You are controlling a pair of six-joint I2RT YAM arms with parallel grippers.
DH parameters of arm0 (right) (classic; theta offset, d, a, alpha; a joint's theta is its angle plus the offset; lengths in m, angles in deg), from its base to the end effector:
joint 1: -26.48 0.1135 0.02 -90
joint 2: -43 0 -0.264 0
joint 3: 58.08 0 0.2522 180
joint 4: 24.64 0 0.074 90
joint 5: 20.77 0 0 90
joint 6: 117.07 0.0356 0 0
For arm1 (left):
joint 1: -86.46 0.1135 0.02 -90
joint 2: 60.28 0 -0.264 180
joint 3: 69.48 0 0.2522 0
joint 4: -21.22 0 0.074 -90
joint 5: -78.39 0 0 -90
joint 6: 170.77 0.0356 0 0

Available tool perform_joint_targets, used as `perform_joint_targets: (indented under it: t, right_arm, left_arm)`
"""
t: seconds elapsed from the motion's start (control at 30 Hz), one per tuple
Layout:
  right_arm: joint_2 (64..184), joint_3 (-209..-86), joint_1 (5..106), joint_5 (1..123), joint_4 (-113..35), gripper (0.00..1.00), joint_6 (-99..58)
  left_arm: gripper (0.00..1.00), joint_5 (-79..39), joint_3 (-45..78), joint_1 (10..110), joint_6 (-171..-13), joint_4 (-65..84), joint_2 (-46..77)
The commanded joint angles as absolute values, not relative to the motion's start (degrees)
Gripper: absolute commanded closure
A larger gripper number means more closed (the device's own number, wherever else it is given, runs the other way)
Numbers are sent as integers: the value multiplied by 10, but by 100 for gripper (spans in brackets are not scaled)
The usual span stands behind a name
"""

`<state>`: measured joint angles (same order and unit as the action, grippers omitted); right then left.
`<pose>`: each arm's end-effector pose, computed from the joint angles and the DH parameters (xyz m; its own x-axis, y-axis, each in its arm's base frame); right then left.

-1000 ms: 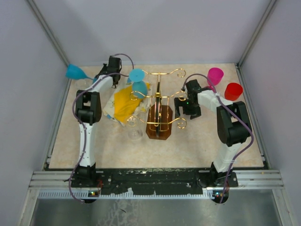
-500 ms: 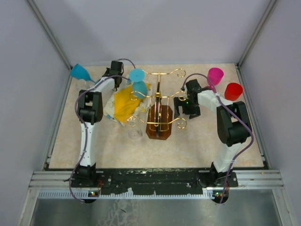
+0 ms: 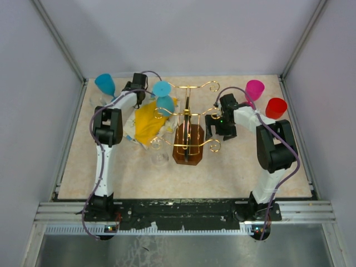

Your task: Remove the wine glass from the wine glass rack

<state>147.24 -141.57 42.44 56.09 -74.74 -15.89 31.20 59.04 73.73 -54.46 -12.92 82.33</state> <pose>0.3405 0.1058 0.1774 -0.9568 -0.0773 -0.2802 -0.1569 0.9488 0.2743 0.5331 -0.0956 0.1377 -0.7762 0.5087 -0.3725 0.0715 0.6580 0.7496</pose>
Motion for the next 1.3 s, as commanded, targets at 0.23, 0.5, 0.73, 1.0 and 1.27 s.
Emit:
perform_joint_targets:
  t: [0.23, 0.5, 0.73, 1.0, 1.27]
  right_arm:
    - [1465, -1417, 427, 557, -737, 1, -158]
    - [1465, -1421, 429, 565, -744, 1, -156]
    - [1462, -1430, 429, 600, -760, 1, -153]
    - [1424, -1421, 428, 633, -782, 1, -134]
    - [1356, -1404, 429, 659, -809, 6, -115]
  left_arm:
    - [47, 218, 635, 722, -619, -198, 840]
    - [46, 107, 682, 723, -685, -247, 835]
    - [41, 2, 701, 731, -744, -254, 793]
    - [42, -100, 685, 760, -795, -249, 724]
    - [43, -133, 670, 775, -825, -243, 651]
